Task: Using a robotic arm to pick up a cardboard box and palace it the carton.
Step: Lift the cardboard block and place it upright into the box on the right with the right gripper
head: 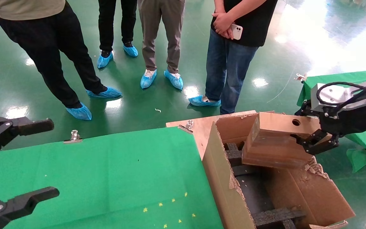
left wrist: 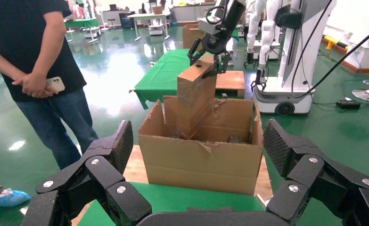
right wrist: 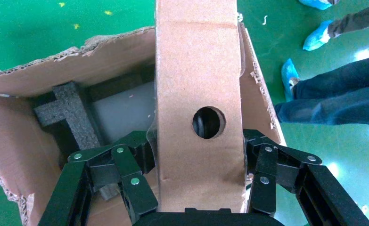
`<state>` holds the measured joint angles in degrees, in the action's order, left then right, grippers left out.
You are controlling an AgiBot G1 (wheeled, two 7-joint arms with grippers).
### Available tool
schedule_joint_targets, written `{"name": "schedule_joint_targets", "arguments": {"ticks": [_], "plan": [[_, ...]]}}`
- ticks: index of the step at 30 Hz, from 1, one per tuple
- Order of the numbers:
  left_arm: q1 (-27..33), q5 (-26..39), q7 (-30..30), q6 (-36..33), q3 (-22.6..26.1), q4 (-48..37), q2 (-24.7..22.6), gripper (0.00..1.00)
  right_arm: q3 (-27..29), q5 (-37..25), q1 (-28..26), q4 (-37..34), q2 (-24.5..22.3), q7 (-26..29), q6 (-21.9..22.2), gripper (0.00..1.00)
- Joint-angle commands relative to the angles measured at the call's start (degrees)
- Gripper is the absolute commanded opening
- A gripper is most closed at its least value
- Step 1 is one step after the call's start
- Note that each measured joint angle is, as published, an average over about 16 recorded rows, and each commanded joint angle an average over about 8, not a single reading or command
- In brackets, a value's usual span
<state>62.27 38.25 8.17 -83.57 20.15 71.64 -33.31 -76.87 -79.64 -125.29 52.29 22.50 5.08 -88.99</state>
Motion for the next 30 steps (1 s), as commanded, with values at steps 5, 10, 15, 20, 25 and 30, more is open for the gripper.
{"name": "schedule_joint_targets", "arguments": {"ticks": [5,10,15,20,25,30], "plan": [[0.0,0.0,0.0,0.0,0.0,0.0,0.0,1.0,0.0,0.2,0.2,-0.1,0.0,0.0,0.2,0.0],[0.0,0.0,0.0,0.0,0.0,0.0,0.0,1.0,-0.3,0.2,1.0,0.0,-0.1,2.0,1.6,0.0],[0.0,0.0,0.0,0.0,0.0,0.0,0.0,1.0,-1.0,0.2,3.7,2.6,-1.7,9.2,6.1,0.0],[0.0,0.0,0.0,0.0,0.0,0.0,0.0,1.0,-2.0,-1.1,6.6,9.1,-5.1,21.4,12.7,0.0],[0.0,0.0,0.0,0.0,0.0,0.0,0.0,1.0,-3.3,-4.6,9.4,17.8,-9.1,36.8,20.3,0.0],[0.0,0.0,0.0,0.0,0.0,0.0,0.0,1.0,-4.9,-9.7,11.6,23.7,-11.7,52.0,26.3,0.0]]}}
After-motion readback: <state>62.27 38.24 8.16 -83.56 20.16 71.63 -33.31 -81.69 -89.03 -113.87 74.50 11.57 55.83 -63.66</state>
